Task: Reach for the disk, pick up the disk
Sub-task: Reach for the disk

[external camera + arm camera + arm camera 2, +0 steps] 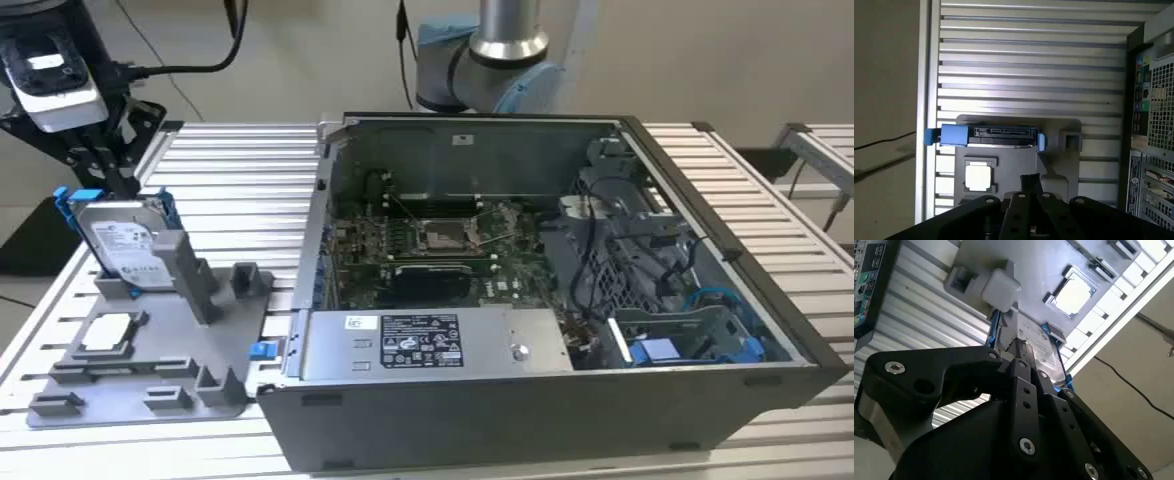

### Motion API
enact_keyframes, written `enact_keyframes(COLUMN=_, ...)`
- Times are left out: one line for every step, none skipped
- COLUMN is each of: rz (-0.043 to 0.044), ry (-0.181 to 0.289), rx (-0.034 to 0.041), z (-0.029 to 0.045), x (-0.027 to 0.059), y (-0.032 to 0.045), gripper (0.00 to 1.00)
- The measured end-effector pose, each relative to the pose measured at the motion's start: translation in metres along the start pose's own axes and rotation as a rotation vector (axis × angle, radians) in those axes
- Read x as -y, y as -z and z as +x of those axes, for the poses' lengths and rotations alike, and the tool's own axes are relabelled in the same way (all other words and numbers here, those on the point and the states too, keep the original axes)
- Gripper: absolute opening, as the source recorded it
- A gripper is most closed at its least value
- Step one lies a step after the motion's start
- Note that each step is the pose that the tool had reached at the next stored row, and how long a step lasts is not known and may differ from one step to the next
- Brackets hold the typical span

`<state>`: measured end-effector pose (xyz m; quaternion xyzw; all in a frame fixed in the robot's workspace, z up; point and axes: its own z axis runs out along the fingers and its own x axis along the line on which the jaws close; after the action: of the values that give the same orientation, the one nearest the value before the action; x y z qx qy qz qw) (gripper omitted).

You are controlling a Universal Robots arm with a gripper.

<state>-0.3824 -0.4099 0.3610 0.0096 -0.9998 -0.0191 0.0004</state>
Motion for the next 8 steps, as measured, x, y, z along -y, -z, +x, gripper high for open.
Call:
enact_keyframes(rz=0.0, ry=0.0, rx=0.0, z=0.0, x=0.0, y=0.0, gripper=0.0)
enact_keyframes(rz=0.0, ry=0.0, rx=0.0, z=0.0, x=0.0, y=0.0, gripper=0.0)
enact_keyframes(rz=0.0, ry=0.0, rx=0.0, z=0.0, x=0.0, y=0.0, gripper=0.0)
enact_keyframes(rz=0.0, ry=0.0, rx=0.0, z=0.0, x=0.0, y=0.0, gripper=0.0)
enact_keyframes(rz=0.0, ry=0.0, rx=0.0, z=0.0, x=0.0, y=0.0, gripper=0.0)
enact_keyframes(rz=0.0, ry=0.0, rx=0.0, z=0.0, x=0.0, y=0.0, gripper=0.0)
enact_keyframes(rz=0.0, ry=0.0, rx=0.0, z=0.0, x=0.0, y=0.0, gripper=0.0)
enact_keyframes(rz=0.0, ry=0.0, rx=0.0, z=0.0, x=-0.0001, y=0.0, gripper=0.0)
